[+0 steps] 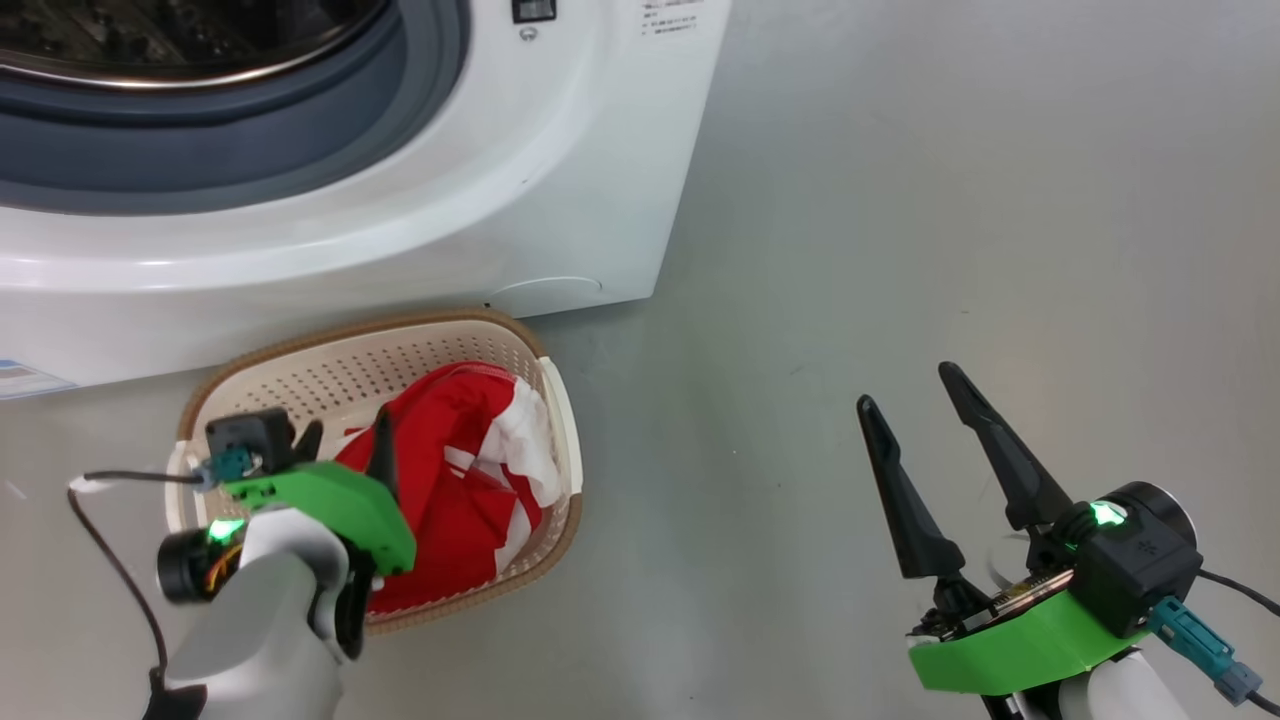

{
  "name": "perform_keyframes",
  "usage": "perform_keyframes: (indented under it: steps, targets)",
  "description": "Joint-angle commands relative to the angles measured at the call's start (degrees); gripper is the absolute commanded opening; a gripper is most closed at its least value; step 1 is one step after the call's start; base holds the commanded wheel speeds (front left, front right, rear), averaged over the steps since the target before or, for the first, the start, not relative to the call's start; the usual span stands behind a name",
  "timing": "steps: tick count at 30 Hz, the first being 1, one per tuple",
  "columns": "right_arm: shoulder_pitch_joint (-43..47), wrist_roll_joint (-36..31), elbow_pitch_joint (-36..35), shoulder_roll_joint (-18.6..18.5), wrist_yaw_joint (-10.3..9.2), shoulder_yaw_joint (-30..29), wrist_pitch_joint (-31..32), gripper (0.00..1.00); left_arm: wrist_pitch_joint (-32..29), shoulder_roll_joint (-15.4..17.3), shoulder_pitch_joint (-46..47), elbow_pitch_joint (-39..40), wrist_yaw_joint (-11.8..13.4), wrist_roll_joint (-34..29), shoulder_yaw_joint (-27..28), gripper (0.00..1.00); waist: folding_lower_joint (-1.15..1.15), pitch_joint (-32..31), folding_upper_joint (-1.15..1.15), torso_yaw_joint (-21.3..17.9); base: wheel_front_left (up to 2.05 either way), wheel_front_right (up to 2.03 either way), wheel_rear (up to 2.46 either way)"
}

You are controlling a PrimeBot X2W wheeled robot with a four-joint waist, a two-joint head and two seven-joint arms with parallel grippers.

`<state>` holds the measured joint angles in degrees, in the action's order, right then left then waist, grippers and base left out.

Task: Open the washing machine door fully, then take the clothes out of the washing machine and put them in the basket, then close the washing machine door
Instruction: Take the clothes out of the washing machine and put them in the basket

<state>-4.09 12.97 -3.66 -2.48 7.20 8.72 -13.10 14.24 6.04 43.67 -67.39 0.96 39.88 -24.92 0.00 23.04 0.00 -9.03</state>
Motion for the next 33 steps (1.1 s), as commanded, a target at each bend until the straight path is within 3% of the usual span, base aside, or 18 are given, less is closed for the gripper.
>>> perform_keyframes:
  steps: [1, 13, 20, 33]
  targets:
    - [-0.6, 0.4, -1.1, -0.4, 0.29, 1.1, -0.5, 1.00, 0.7, 1.3, -0.1, 1.5, -0.1, -0.4, 1.6, 1.00, 0.00, -0.3, 0.00, 0.3, 0.00, 0.00, 0.00]
    - [0.4, 0.2, -0.7, -0.4, 0.29, -0.6, 0.0, 1.00, 0.7, 2.5, -9.4, 22.3, 3.1, -6.6, 7.7, 1.00, 0.00, -4.0, 0.00, 2.8, 0.00, 0.00, 0.00]
    - [1.4, -0.1, -0.6, -0.4, 0.29, -1.4, 0.6, 1.00, 0.8, 1.1, -16.7, 33.8, 4.9, -8.6, 12.8, 1.00, 0.00, -6.6, 0.00, 4.3, 0.00, 0.00, 0.00]
    - [3.3, -1.7, -1.0, -0.4, 0.29, -2.9, 1.4, 1.00, 0.8, 1.3, -24.7, 46.4, 5.3, -11.8, 12.3, 1.00, 0.00, -11.4, 0.00, 5.7, 0.00, 0.00, 0.00]
